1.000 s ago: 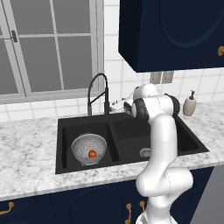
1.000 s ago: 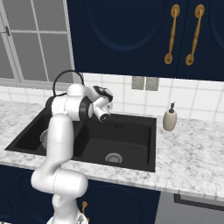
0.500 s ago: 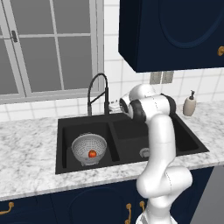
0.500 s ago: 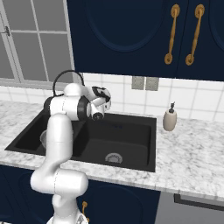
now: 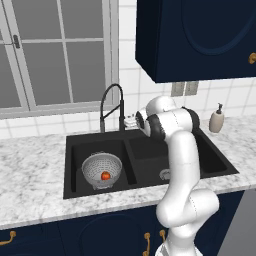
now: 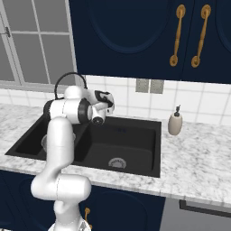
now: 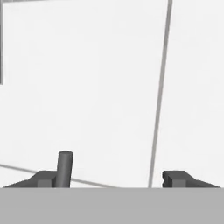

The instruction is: Put the colander in the sink, put the apple in the colander, and turn on the sink faucet and pour water over the colander.

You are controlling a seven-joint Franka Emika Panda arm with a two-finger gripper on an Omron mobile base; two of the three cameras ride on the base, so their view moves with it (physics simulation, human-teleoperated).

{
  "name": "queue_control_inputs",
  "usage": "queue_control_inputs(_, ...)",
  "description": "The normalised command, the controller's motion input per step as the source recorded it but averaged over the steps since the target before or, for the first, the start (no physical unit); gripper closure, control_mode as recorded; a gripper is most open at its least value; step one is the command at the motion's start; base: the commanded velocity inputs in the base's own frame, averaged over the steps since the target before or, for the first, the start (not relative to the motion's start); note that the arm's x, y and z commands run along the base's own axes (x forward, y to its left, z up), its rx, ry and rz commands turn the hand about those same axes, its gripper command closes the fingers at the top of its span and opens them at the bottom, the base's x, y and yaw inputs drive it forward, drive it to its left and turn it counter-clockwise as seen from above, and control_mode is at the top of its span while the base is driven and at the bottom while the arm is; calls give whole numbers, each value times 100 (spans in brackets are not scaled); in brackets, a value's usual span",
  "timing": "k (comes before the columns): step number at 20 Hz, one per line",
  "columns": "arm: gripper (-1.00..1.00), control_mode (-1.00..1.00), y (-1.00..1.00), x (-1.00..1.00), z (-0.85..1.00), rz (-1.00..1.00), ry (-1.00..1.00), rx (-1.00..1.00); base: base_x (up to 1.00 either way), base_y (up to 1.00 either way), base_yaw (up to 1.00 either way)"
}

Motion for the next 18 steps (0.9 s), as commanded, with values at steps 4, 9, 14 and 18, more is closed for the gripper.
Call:
queue_control_inputs(4,100,-100,-4,27,-14,-6,0,0,0,0,0)
queue_control_inputs(9,100,-100,-17,35,-10,-3,0,0,0,0,0)
queue_control_inputs(14,100,-100,-42,25,-6,-6,6,0,0,0,0)
queue_control_inputs(18,100,-100,-53,15,-6,-14,12,0,0,0,0)
